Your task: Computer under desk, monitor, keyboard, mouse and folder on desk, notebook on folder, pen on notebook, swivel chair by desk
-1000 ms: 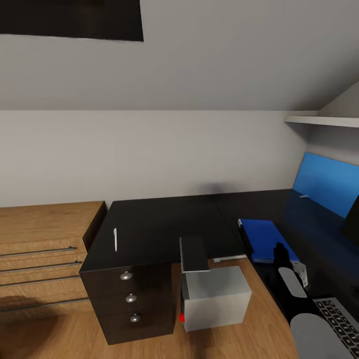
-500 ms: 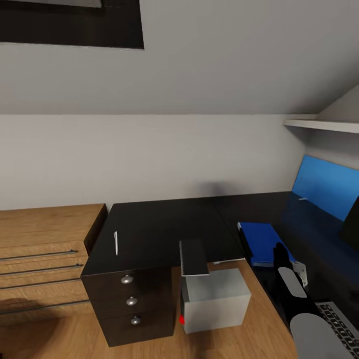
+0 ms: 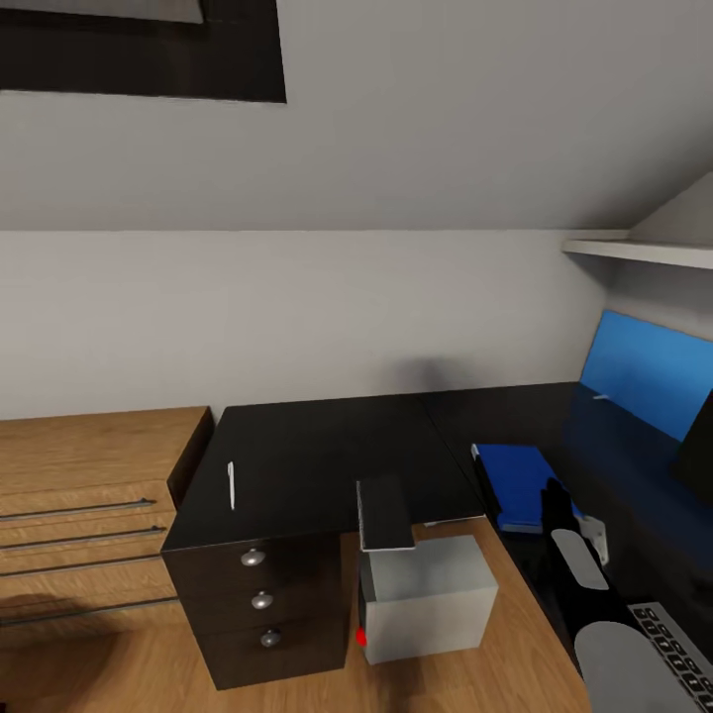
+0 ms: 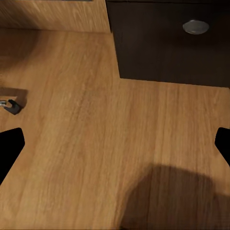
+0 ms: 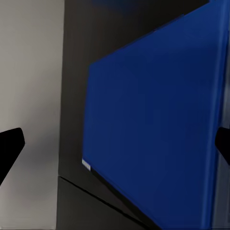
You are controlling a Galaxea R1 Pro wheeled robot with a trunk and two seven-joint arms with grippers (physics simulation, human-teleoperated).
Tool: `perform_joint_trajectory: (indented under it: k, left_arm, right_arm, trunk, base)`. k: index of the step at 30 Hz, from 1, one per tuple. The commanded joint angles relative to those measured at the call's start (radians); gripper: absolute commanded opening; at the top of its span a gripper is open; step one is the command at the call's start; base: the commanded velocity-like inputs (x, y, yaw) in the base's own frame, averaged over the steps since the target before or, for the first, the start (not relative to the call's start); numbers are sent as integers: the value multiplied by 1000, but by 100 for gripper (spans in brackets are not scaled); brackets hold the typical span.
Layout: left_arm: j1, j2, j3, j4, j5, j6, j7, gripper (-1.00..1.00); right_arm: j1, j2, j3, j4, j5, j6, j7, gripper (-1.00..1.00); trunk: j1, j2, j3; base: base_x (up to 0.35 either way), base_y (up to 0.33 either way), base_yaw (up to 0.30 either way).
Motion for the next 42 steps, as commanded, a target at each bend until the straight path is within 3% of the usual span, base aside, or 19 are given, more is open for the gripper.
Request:
perform_joint_trajectory:
  k: [1, 10, 19, 28, 42]
  left_arm:
    - [0, -1, 0, 2, 5, -2, 0, 100]
    - [0, -1, -3, 19, 5, -3, 2, 100]
    - [0, -1, -2, 20, 5, -3, 2, 100]
    - [0, -1, -2, 20, 6, -4, 2, 100]
    - [0, -1, -1, 20, 5, -7, -3, 100]
  right_arm:
    - [0, 2, 2, -2, -11, -4, -2, 100]
    - [0, 51, 15, -9, -9, -6, -2, 100]
    - [0, 69, 114, -9, -9, -12, 0, 100]
    - [0, 87, 127, -5, -11, -11, 0, 100]
    - [3, 101, 130, -7, -13, 28, -3, 100]
  trunk:
    - [0, -1, -1]
    - [0, -1, 5]
    - [0, -1, 14]
    - [0, -1, 23]
    - [0, -1, 25]
  base:
    - [0, 0, 37]
    - [0, 0, 164]
    - [0, 0, 208]
    - [0, 0, 206]
    - [-41, 0, 22]
